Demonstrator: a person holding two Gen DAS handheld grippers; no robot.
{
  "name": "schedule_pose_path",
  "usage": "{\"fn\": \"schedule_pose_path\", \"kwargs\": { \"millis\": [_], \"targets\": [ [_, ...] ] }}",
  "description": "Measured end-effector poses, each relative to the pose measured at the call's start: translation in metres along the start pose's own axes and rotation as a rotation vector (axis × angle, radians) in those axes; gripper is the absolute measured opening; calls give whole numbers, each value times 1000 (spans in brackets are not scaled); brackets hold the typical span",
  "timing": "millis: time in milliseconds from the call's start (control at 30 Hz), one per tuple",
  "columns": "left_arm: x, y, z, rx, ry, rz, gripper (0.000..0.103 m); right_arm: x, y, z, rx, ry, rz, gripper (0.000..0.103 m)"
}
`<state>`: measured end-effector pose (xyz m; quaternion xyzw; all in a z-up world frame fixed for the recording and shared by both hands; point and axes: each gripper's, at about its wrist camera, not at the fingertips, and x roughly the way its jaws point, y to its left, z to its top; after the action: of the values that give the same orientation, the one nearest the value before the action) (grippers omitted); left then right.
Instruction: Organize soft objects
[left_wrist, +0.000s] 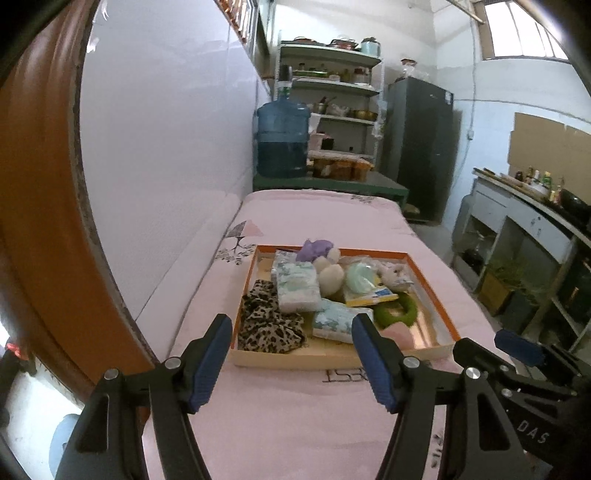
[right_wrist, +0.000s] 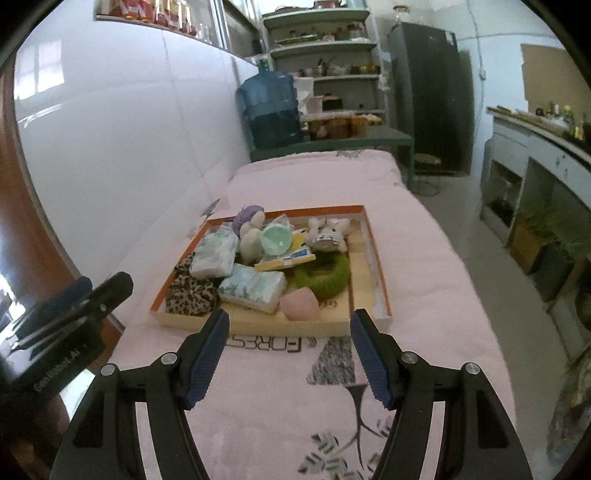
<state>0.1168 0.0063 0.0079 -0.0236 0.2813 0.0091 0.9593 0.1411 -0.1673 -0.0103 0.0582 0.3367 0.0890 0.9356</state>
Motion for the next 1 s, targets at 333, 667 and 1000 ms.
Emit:
{"fn": "schedule_pose_path", "kwargs": {
  "millis": [333,667,1000],
  "targets": [
    [-48,-6,-5,31,-36,35,66,-49,14,-15,-11,-60,-83,70],
    [-81,-4,-19,22,-19,34,66,-86,25,-30,1,-83,-98,70],
    [-104,-8,-25,42,-45,31,66,-114,35,-36,-6,-115,-97,70]
  ]
}}
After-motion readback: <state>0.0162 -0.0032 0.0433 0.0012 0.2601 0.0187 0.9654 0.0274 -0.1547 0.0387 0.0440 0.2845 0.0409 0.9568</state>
